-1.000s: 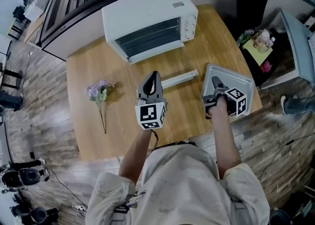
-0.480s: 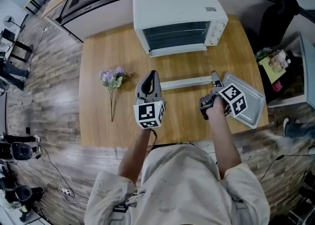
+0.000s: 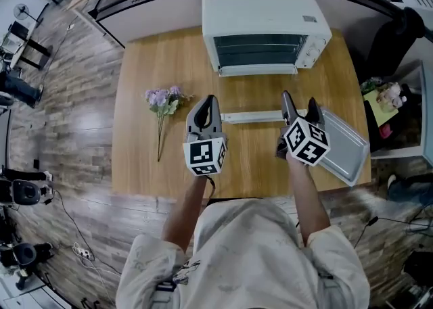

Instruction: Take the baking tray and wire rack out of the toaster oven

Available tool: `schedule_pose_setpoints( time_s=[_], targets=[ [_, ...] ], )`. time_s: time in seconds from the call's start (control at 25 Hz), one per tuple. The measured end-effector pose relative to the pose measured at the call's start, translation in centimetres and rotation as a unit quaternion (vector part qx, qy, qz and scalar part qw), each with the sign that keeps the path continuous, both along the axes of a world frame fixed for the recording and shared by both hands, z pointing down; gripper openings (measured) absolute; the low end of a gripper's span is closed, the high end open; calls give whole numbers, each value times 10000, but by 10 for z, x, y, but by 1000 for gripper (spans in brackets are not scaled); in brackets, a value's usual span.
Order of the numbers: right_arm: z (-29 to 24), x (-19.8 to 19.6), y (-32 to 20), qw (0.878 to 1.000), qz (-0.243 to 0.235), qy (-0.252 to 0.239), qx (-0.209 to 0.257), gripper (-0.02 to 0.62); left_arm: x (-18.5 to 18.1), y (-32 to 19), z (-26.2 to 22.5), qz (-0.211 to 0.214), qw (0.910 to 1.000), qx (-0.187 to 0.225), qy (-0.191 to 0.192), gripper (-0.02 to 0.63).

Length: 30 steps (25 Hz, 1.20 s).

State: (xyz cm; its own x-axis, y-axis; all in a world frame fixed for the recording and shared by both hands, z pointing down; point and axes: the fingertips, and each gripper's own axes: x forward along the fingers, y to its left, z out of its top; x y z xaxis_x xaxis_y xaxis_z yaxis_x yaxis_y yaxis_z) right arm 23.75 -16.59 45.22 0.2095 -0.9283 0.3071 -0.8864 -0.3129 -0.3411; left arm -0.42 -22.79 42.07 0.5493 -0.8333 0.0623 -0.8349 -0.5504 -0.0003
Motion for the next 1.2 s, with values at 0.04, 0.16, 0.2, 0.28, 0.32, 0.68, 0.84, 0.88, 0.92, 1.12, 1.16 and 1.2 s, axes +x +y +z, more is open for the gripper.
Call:
schedule_pose_setpoints(
  time_s=[0.04, 0.16, 0.2, 0.28, 0.32, 0.68, 0.84, 0.88, 0.92, 1.12, 1.16, 1.2],
  targets=[
    [-3, -8, -5, 9993, -218, 304, 25, 407, -3, -1, 0, -24, 10000, 3, -6, 15],
    [-9, -33, -17, 9868, -933, 1321, -27, 407, -12, -6, 2, -121, 9999, 15, -39, 15],
    [-9, -40, -19, 9812, -1082, 1599, -83, 407, -14, -7, 2, -149, 9999, 23, -46, 15],
    [-6, -48, -23, 9754, -1240, 1813, -173, 407, -17, -9, 1, -187, 9998, 46, -40, 15],
    [-3, -50, -25, 9749, -1272, 1814, -202, 407, -18, -10, 1, -195, 9998, 56, -34, 15],
    [13, -53, -36, 9764, -1322, 1664, -378, 407, -21, -19, 4, -232, 9997, 53, -45, 15],
    [19, -56, -44, 9758, -1365, 1648, -444, 407, -22, -22, 8, -225, 9997, 12, -45, 15],
    [21, -58, -47, 9766, -1370, 1595, -454, 407, -22, -23, 9, -220, 9997, 3, -48, 15],
    [23, -59, -50, 9778, -1375, 1511, -457, 407, -23, -24, 10, -211, 9998, -4, -54, 15],
    [31, -66, -68, 9852, -1393, 904, -430, 406, -26, -30, 13, -176, 9998, 16, -78, 15],
    [33, -66, -72, 9868, -1373, 751, -425, 407, -26, -31, 14, -168, 9998, 25, -89, 15],
    [34, -66, -77, 9883, -1345, 592, -419, 406, -27, -33, 14, -158, 9998, 31, -100, 15]
  ],
)
